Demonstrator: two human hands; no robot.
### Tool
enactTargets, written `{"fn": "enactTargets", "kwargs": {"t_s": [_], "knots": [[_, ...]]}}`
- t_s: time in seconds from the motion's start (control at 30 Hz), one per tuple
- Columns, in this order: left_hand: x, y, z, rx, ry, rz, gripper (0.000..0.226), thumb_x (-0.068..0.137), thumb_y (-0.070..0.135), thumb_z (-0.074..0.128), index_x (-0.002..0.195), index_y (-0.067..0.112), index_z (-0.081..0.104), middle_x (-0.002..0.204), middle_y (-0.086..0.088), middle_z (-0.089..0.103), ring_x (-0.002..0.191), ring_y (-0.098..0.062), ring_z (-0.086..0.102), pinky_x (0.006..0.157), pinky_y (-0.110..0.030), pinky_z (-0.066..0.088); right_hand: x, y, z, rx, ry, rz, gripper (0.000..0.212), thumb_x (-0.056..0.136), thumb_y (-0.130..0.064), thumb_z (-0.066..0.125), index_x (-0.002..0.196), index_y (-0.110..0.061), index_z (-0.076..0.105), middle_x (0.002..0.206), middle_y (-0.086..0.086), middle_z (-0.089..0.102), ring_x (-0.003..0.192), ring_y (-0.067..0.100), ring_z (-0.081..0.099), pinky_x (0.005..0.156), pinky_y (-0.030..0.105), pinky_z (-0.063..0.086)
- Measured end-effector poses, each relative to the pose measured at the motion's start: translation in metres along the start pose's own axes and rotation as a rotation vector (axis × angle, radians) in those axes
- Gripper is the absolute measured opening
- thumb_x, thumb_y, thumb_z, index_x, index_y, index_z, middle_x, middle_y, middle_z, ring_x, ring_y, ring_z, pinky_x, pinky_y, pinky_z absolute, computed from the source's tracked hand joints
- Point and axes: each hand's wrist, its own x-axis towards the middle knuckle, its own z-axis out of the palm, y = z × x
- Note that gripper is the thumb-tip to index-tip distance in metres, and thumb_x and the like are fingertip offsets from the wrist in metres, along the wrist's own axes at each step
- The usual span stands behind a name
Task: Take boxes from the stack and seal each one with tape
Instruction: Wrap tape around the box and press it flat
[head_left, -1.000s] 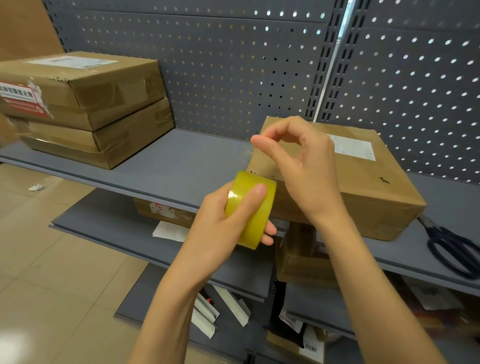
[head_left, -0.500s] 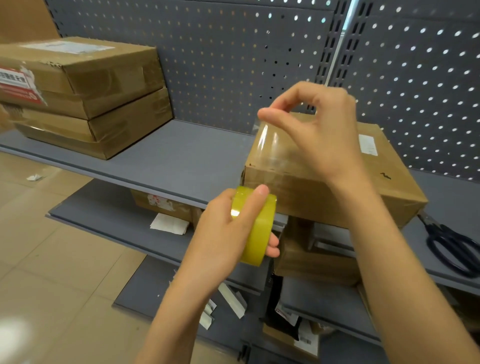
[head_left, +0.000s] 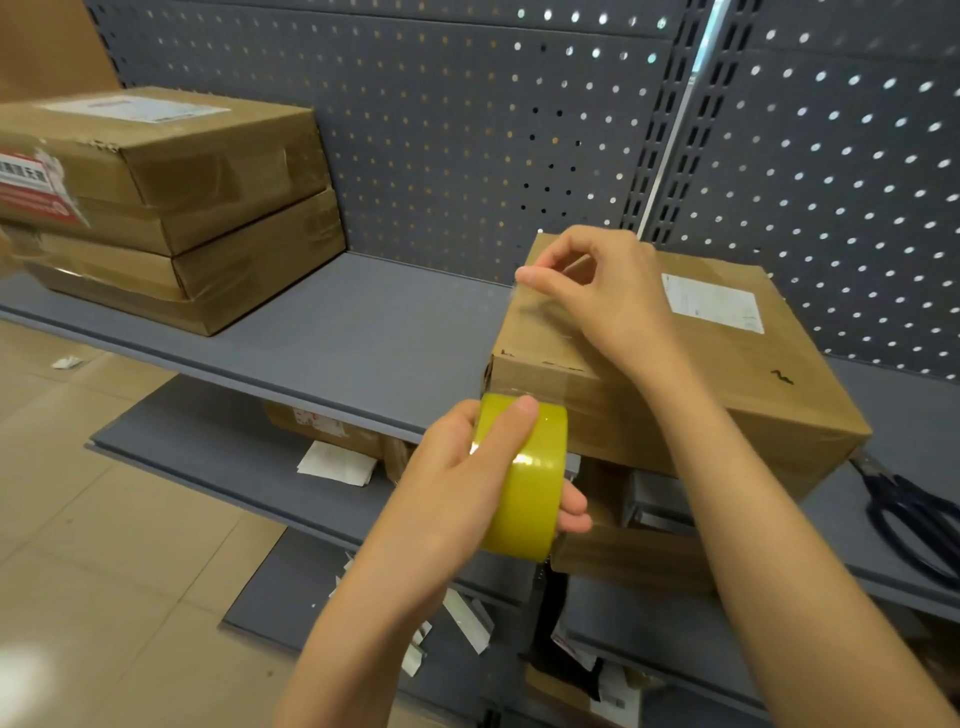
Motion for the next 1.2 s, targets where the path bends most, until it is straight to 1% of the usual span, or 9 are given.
{"fn": "enactTargets", "kwargs": {"t_s": [0.23, 0.37, 0.57, 0.77, 0.83, 0.97, 1.03, 1.13, 1.2], "knots": [[0.006, 0.002, -0.006, 0.018, -0.027, -0.02, 0.037, 0.093, 0.039, 0.044, 0.11, 0.007, 0.051, 0.067, -0.016, 0.07, 0.063, -0.027, 0.071, 0.063, -0.035, 0.058, 0.001, 0.008, 0.005, -0.022, -0.004, 0.038, 0.02, 0.08, -0.038, 0.072, 0.067, -0.03, 0.06, 0.075, -0.011, 0.066, 0.071, 0.005, 0.06, 0.071, 0.039, 0.052], [0.009, 0.002, -0.007, 0.03, -0.043, -0.033, 0.038, 0.093, 0.04, 0.043, 0.111, 0.008, 0.05, 0.067, -0.015, 0.07, 0.063, -0.026, 0.071, 0.064, -0.036, 0.058, 0.002, 0.011, 0.005, -0.043, -0.021, 0.053, 0.018, 0.08, -0.039, 0.072, 0.069, -0.029, 0.062, 0.076, -0.011, 0.066, 0.072, 0.006, 0.061, 0.073, 0.043, 0.053], [0.01, 0.001, -0.008, 0.002, -0.045, -0.044, 0.039, 0.087, 0.041, 0.045, 0.108, 0.008, 0.051, 0.066, -0.017, 0.07, 0.062, -0.026, 0.071, 0.06, -0.034, 0.058, 0.003, 0.011, 0.007, -0.081, -0.053, 0.061, 0.018, 0.082, -0.04, 0.07, 0.071, -0.03, 0.061, 0.078, -0.013, 0.065, 0.077, 0.005, 0.06, 0.075, 0.041, 0.052], [0.011, 0.0, -0.01, 0.023, -0.037, -0.047, 0.032, 0.091, 0.039, 0.043, 0.106, 0.011, 0.051, 0.066, -0.016, 0.07, 0.063, -0.027, 0.071, 0.063, -0.036, 0.058, 0.003, 0.011, 0.009, -0.115, -0.076, 0.067, 0.017, 0.081, -0.041, 0.071, 0.072, -0.029, 0.063, 0.077, -0.012, 0.065, 0.078, 0.006, 0.059, 0.074, 0.039, 0.051], [0.011, 0.0, -0.011, 0.027, -0.042, -0.054, 0.033, 0.092, 0.039, 0.043, 0.108, 0.011, 0.051, 0.066, -0.015, 0.07, 0.063, -0.025, 0.071, 0.062, -0.034, 0.058, 0.002, 0.011, 0.009, -0.13, -0.085, 0.071, 0.017, 0.081, -0.04, 0.071, 0.072, -0.029, 0.062, 0.077, -0.012, 0.064, 0.077, 0.005, 0.057, 0.071, 0.036, 0.05], [0.013, -0.002, -0.012, 0.035, -0.045, -0.057, 0.037, 0.092, 0.039, 0.042, 0.112, 0.009, 0.051, 0.067, -0.015, 0.07, 0.062, -0.025, 0.071, 0.061, -0.033, 0.058, 0.002, 0.009, 0.007, -0.18, -0.143, 0.081, 0.019, 0.082, -0.037, 0.072, 0.07, -0.031, 0.059, 0.072, -0.017, 0.057, 0.071, -0.001, 0.051, 0.06, 0.02, 0.038], [0.014, -0.003, -0.012, 0.034, -0.038, -0.057, 0.037, 0.092, 0.039, 0.043, 0.112, 0.009, 0.051, 0.067, -0.015, 0.07, 0.063, -0.026, 0.071, 0.062, -0.033, 0.058, 0.002, 0.009, 0.007, -0.17, -0.146, 0.086, 0.021, 0.08, -0.035, 0.074, 0.07, -0.031, 0.057, 0.07, -0.017, 0.057, 0.069, -0.003, 0.051, 0.058, 0.018, 0.035], [0.013, -0.005, -0.012, 0.028, -0.029, -0.055, 0.035, 0.094, 0.038, 0.042, 0.112, 0.009, 0.051, 0.067, -0.016, 0.07, 0.063, -0.027, 0.071, 0.063, -0.034, 0.058, 0.003, 0.01, 0.009, -0.175, -0.153, 0.085, 0.017, 0.084, -0.032, 0.071, 0.076, -0.028, 0.057, 0.076, -0.011, 0.058, 0.074, 0.003, 0.053, 0.063, 0.023, 0.039], [0.013, -0.005, -0.011, 0.02, -0.024, -0.05, 0.036, 0.094, 0.038, 0.043, 0.111, 0.008, 0.051, 0.067, -0.016, 0.07, 0.063, -0.027, 0.071, 0.062, -0.033, 0.058, 0.004, 0.009, 0.011, -0.303, -0.181, 0.07, 0.011, 0.091, -0.029, 0.062, 0.085, -0.022, 0.058, 0.087, -0.006, 0.054, 0.088, 0.015, 0.051, 0.072, 0.029, 0.039]]}}
